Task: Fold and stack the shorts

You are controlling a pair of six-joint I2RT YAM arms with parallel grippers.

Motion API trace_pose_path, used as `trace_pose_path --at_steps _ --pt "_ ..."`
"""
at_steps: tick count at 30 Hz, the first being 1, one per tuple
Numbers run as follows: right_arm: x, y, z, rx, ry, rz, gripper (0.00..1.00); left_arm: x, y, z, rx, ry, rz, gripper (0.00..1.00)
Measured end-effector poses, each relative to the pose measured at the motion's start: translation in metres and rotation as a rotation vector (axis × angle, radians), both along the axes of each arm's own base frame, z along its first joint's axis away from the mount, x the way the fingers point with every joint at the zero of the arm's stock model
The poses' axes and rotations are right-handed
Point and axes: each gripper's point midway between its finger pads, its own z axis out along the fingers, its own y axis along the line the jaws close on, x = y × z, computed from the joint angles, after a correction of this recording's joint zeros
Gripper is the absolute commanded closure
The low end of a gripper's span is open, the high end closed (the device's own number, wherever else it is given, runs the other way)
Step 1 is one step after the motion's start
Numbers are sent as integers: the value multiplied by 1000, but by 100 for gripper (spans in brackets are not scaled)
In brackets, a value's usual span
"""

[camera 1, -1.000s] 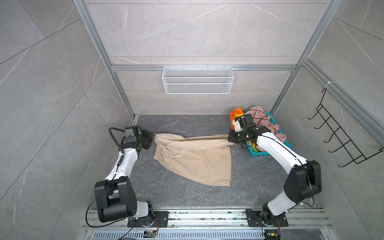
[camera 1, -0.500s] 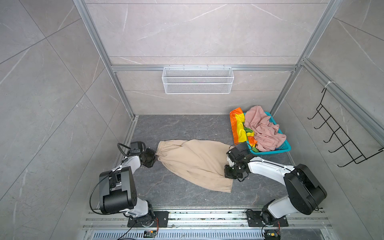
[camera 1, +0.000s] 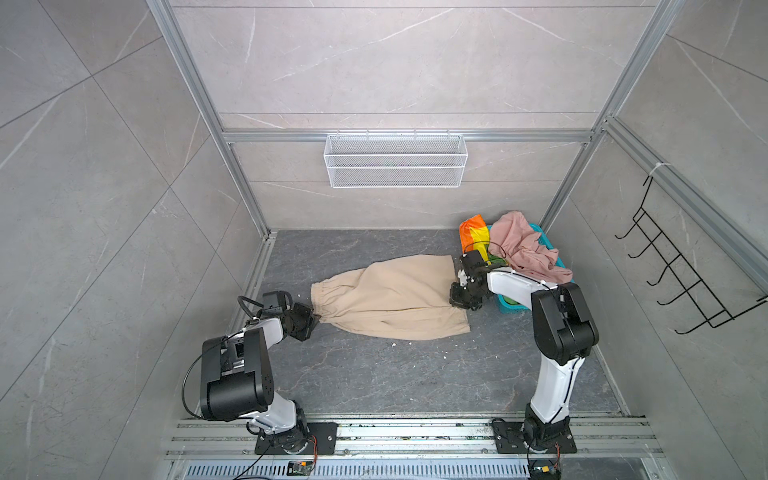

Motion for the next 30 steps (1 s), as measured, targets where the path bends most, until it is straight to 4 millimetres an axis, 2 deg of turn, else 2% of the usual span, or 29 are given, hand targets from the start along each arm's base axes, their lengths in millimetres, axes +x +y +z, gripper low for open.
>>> trace_pose_path --at_steps 3,5,8,10,11,13,17,18,19,21,28,30 --pt "23 4 46 5 -86 20 100 24 4 29 2 -59 2 100" --pt "27 8 87 15 -174 38 100 46 9 56 19 -125 1 100" --pt "4 12 139 17 -282 67 100 67 13 83 39 -200 -4 100" --pt "-23 15 150 23 -318 90 100 70 16 82 48 -203 1 100" --pt "-38 15 144 25 -311 101 100 69 16 76 48 -189 4 100" --pt "-65 12 114 20 -249 109 100 62 16 58 42 -145 7 100" --pt "-111 -2 19 -25 -23 102 100 36 9 20 20 -28 0 100" --pt "-121 -5 -1 -35 32 102 100 29 6 13 16 -2 -6 100" --pt "-127 -6 -10 -40 59 103 100 25 5 9 15 10 -13 100" --pt "-129 -6 -23 -47 88 103 100 18 2 3 16 29 -21 100" --pt "-111 -8 -21 -35 39 80 100 9 6 -8 43 48 -22 100" --pt "-111 -8 -21 -34 37 81 88 10 6 -7 48 39 -29 83"
